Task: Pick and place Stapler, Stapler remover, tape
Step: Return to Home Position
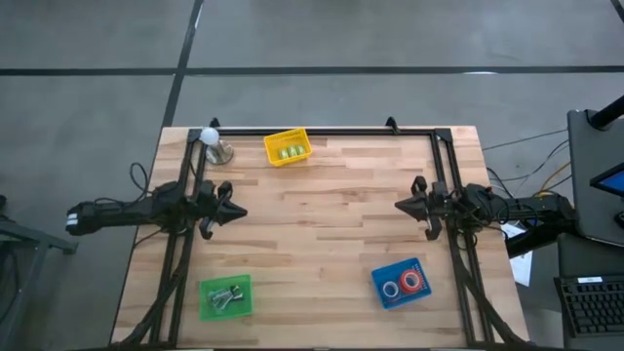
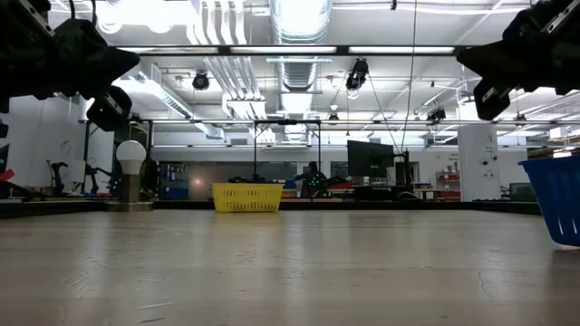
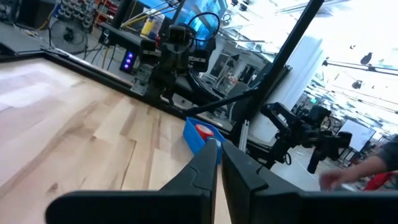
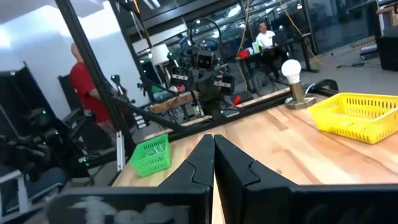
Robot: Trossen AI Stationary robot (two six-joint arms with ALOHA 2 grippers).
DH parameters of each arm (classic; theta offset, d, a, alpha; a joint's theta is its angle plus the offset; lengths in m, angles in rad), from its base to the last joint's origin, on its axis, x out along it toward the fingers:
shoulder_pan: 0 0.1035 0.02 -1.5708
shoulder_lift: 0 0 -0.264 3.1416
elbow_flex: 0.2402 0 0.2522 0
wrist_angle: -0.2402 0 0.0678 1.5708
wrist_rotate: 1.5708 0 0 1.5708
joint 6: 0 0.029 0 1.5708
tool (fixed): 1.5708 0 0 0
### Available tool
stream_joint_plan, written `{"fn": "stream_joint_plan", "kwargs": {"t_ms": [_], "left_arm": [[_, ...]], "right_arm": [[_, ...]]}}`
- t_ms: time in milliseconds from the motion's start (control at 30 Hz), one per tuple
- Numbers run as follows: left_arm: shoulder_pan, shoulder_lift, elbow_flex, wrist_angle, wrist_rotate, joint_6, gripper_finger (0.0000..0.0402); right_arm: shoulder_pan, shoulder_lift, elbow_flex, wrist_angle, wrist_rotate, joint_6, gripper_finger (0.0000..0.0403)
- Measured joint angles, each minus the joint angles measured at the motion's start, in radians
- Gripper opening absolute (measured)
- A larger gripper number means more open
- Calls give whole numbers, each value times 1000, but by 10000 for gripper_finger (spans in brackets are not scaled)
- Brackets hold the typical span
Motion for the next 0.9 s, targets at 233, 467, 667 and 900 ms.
{"fn": "stream_joint_plan", "kwargs": {"t_ms": [233,467,667,900], "left_arm": [[0,0,0,0,0,-1,23],[0,0,-1,1,0,-2,23],[0,0,-1,1,0,-2,23],[0,0,-2,1,0,-3,23]], "right_arm": [[0,0,0,0,0,10,9],[0,0,0,0,0,10,9],[0,0,0,0,0,10,9],[0,0,0,0,1,10,9]]}}
